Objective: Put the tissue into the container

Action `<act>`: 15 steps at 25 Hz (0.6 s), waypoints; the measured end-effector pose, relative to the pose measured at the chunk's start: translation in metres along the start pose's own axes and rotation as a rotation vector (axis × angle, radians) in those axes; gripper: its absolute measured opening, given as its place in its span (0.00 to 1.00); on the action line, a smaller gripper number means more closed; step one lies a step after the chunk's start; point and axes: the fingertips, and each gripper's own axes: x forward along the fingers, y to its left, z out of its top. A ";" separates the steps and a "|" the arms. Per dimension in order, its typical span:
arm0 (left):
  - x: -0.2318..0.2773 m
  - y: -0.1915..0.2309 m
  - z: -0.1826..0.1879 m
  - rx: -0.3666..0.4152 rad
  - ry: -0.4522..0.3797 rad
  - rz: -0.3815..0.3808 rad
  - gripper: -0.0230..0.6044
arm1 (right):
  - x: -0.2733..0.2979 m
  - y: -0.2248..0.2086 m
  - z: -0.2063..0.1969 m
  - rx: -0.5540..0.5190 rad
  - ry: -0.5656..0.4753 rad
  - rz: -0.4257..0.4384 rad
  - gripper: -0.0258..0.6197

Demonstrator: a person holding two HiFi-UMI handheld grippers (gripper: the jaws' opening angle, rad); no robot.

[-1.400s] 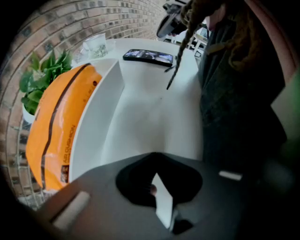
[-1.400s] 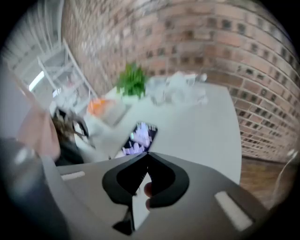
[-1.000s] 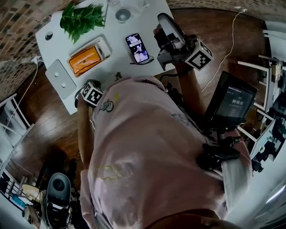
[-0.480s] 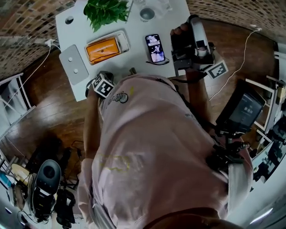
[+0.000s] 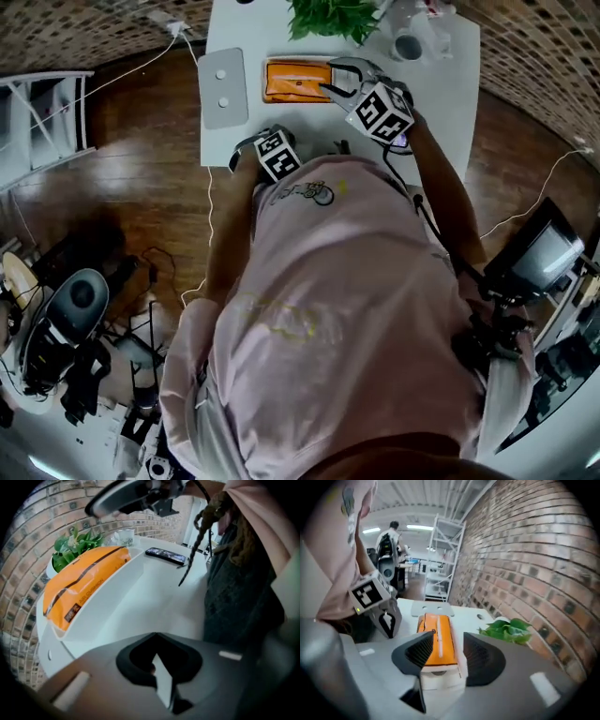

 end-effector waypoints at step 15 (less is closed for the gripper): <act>-0.030 0.029 -0.036 -0.168 -0.134 0.024 0.04 | 0.108 0.031 -0.039 0.229 0.345 0.459 0.24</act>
